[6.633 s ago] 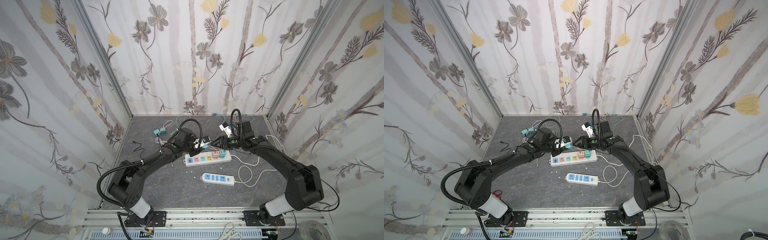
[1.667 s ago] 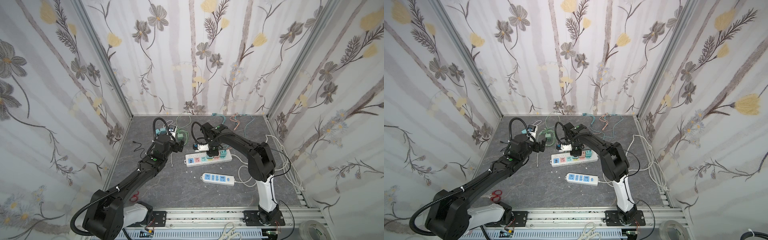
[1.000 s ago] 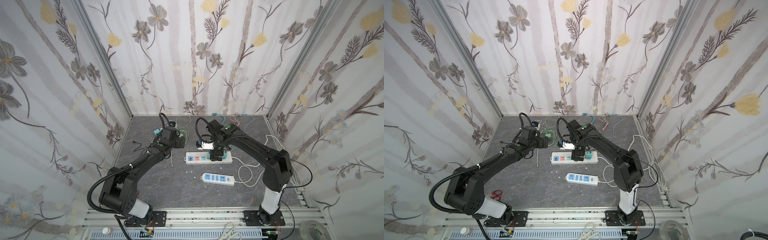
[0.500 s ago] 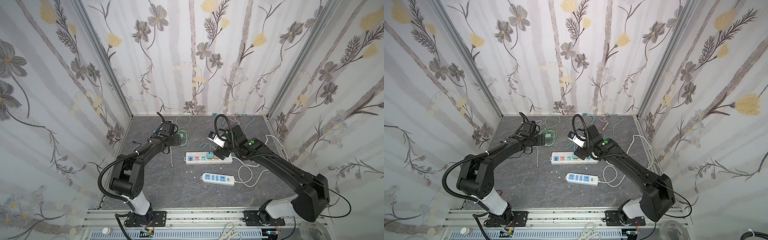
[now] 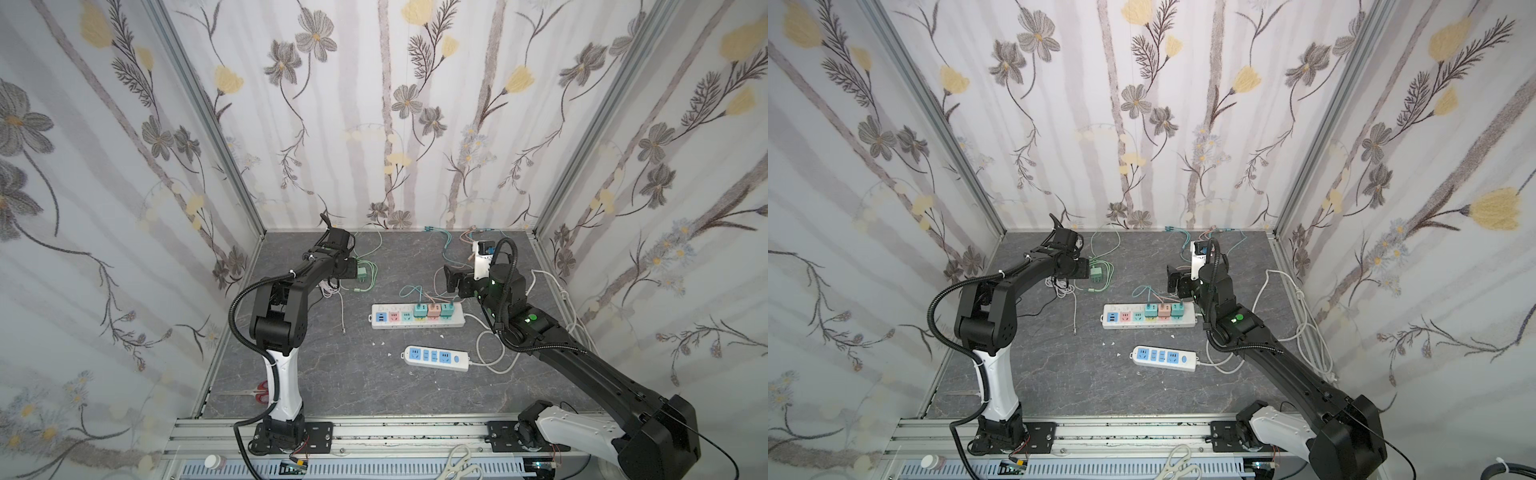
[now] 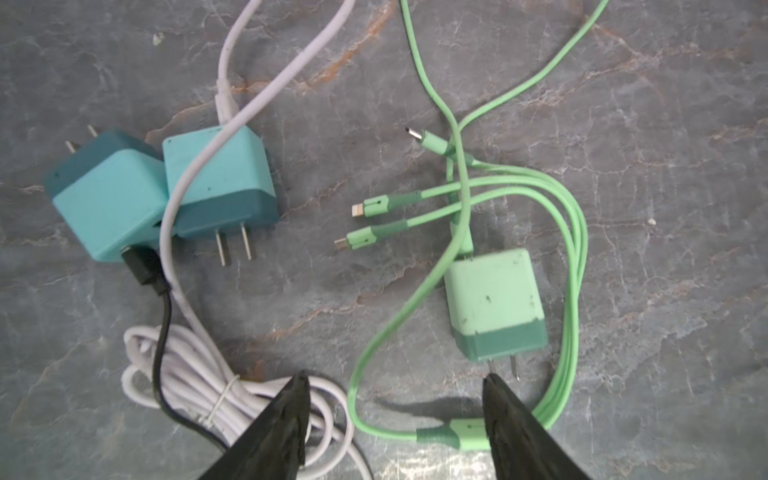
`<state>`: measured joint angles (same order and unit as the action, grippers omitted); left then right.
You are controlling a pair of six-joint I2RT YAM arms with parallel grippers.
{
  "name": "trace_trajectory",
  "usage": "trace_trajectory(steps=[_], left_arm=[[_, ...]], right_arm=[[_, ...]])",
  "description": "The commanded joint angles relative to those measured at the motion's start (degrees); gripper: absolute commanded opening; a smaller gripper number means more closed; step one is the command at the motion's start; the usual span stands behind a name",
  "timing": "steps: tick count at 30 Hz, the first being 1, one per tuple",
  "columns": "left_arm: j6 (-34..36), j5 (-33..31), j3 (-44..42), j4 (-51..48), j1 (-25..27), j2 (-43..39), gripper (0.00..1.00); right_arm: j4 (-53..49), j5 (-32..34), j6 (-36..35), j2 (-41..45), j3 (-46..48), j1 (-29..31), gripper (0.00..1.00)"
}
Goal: Insert the plug
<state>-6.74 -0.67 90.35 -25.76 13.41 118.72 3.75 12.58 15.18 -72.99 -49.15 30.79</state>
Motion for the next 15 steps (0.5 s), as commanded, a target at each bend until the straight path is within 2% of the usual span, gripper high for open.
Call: trace_trajectory(steps=[1, 5, 8, 11, 15], left_arm=[[2.7, -1.4, 4.6, -2.9, -0.1, 3.0, 0.64], [3.9, -1.7, 9.8, -4.1, -0.3, 7.4, 0.63], [4.4, -1.9, 15.4, -7.8, -0.5, 11.2, 0.55], [4.2, 0.1, 17.2, -9.0, -0.4, 11.5, 0.35], [2.5, 0.3, 12.3, -7.4, 0.1, 5.2, 0.09]], right_arm=[[0.5, 0.1, 5.9, 1.3, 0.8, -1.0, 0.99], [-2.9, -1.4, 4.0, 2.6, 0.9, -1.1, 0.99], [-5.1, -1.5, 3.0, 3.3, 0.7, -1.2, 0.99], [-6.5, -1.6, 2.1, 4.1, 0.7, -1.1, 0.99], [-5.7, -1.5, 3.3, 4.8, 1.6, -1.2, 0.99]])
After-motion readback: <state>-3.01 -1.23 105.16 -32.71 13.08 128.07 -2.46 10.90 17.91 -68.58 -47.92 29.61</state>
